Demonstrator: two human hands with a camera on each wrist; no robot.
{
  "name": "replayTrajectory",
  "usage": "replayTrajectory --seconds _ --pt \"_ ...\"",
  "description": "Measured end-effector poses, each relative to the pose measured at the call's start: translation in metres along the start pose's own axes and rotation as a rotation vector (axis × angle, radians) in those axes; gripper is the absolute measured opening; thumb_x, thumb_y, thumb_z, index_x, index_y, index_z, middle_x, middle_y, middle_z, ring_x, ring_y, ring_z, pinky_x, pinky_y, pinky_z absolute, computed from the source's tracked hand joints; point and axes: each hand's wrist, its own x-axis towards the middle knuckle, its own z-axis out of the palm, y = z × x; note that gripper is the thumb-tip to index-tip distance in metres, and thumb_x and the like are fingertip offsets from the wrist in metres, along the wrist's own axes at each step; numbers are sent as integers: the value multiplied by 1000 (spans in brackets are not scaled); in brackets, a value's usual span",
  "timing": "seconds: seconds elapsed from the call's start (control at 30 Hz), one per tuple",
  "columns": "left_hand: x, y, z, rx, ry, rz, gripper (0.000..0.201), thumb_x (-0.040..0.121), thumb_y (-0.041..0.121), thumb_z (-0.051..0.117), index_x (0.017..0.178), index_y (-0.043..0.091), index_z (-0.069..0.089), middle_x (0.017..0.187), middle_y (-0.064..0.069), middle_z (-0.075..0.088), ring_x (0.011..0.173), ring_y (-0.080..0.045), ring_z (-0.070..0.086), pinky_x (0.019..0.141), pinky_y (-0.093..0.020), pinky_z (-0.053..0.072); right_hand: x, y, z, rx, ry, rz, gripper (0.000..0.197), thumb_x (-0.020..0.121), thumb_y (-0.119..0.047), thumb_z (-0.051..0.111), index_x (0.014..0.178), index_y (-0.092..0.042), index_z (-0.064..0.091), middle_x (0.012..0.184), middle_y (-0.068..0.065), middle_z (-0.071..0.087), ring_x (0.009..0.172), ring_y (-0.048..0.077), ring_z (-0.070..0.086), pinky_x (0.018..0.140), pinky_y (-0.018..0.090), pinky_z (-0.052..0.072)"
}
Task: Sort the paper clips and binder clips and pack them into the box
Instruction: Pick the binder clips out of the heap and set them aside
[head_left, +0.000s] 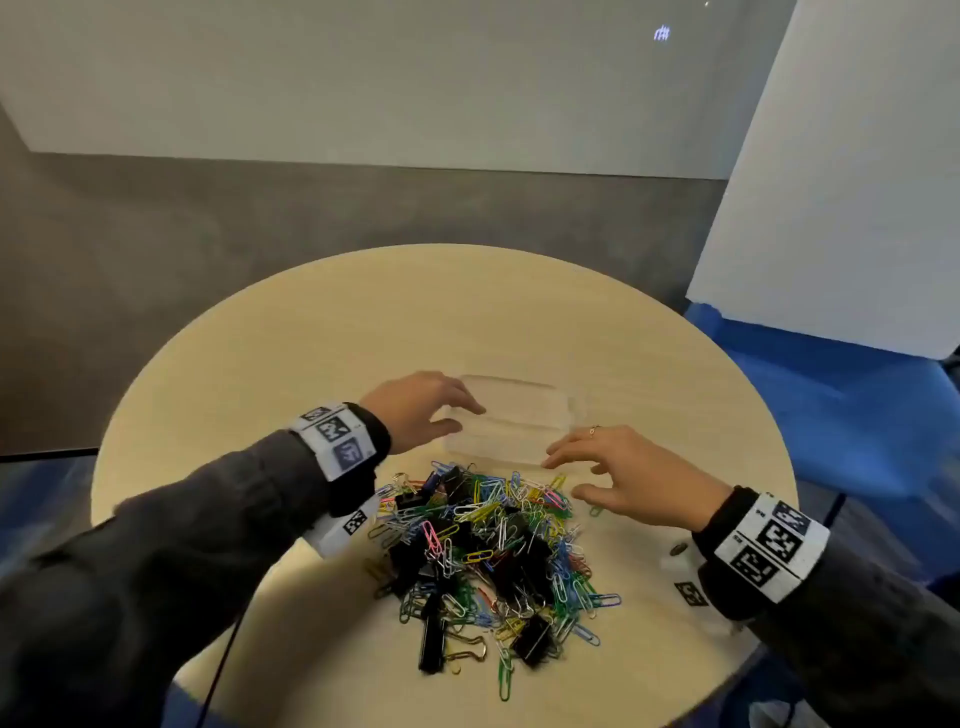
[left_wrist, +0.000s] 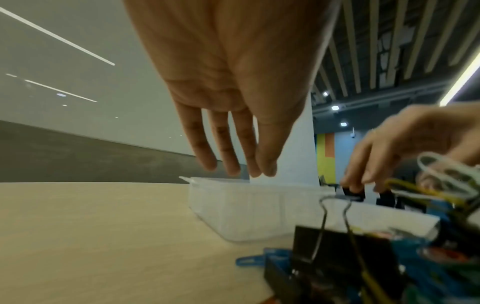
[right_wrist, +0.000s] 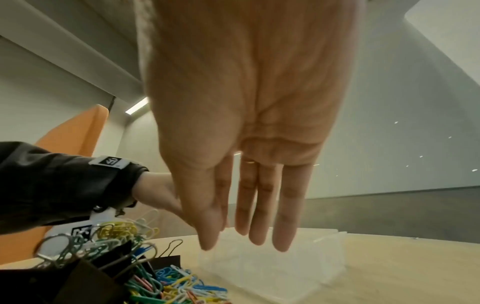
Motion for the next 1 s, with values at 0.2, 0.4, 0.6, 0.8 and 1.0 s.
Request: replayTrajectory --seconds 0.2,0.4,0.6,0.8,1.0 --pt "8 9 12 -5 -124 -76 24 94 33 55 115 30 66 111 7 68 99 -11 61 76 -25 46 9 3 5 -21 -65 -19 48 87 -25 66 133 -27 53 138 -8 51 128 10 44 109 28 32" --pt "-2 5 12 -62 -158 -95 20 92 36 58 109 32 69 104 8 71 92 -10 64 79 -28 51 12 -6 16 -18 -138 -20 52 86 -25 67 135 -26 51 138 -9 53 124 6 48 106 21 34" --pt "-13 4 9 -123 -162 -44 31 95 28 54 126 32 59 127 7 56 117 -13 47 98 -29 38 16 -20 25 -80 -195 -12 61 89 -26 62 143 -36 37 134 -9 53 112 11 54 94 29 46" --pt "-23 1 -1 -212 -46 -35 28 96 26 54 123 28 60 121 6 58 109 -10 52 92 -24 40 27 -20 27 -104 -167 -61 24 89 -13 58 110 -23 59 108 -4 60 81 6 46 61 10 28" --pt "-31 -11 -5 -252 54 -43 21 95 22 54 112 27 66 109 9 64 88 1 53 75 -14 40 29 -9 16 -11 -201 -29 13 85 -10 62 86 -23 62 80 -11 59 68 0 52 62 11 36"
